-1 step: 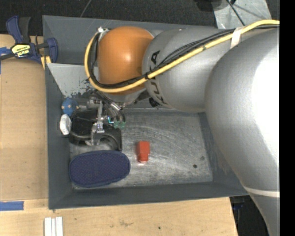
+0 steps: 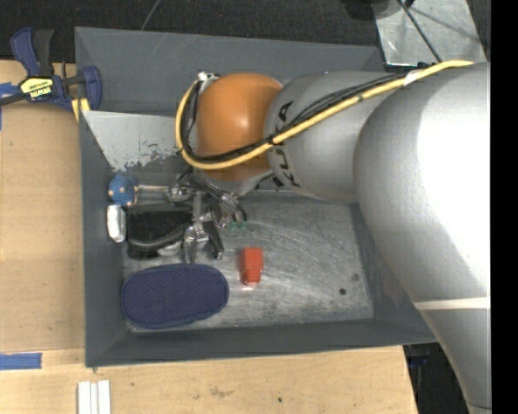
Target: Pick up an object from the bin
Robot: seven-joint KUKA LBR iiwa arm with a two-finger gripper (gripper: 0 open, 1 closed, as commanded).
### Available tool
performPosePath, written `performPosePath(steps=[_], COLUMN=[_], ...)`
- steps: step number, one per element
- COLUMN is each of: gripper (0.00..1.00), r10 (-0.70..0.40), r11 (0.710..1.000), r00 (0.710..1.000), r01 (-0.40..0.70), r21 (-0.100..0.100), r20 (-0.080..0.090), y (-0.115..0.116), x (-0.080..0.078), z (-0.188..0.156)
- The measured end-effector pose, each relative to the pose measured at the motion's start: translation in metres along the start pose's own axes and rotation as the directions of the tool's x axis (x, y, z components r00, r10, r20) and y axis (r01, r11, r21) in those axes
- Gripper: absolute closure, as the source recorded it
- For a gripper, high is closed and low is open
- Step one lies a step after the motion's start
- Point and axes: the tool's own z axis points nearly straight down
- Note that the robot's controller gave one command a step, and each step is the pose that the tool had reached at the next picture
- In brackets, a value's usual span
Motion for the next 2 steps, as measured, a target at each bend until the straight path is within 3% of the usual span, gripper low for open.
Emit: performPosePath(steps=[1, 2], gripper=[1.0, 1.0], r10=[-0.001, -0.029], r11=[1.0, 1.0], r00=[1.0, 1.0], r01=[0.001, 0.029], r21=[0.003, 0.005], r20=[0.01, 0.002], y=[-0.001, -0.018], x=[-0.003, -0.008], z=[-0.003, -0.152])
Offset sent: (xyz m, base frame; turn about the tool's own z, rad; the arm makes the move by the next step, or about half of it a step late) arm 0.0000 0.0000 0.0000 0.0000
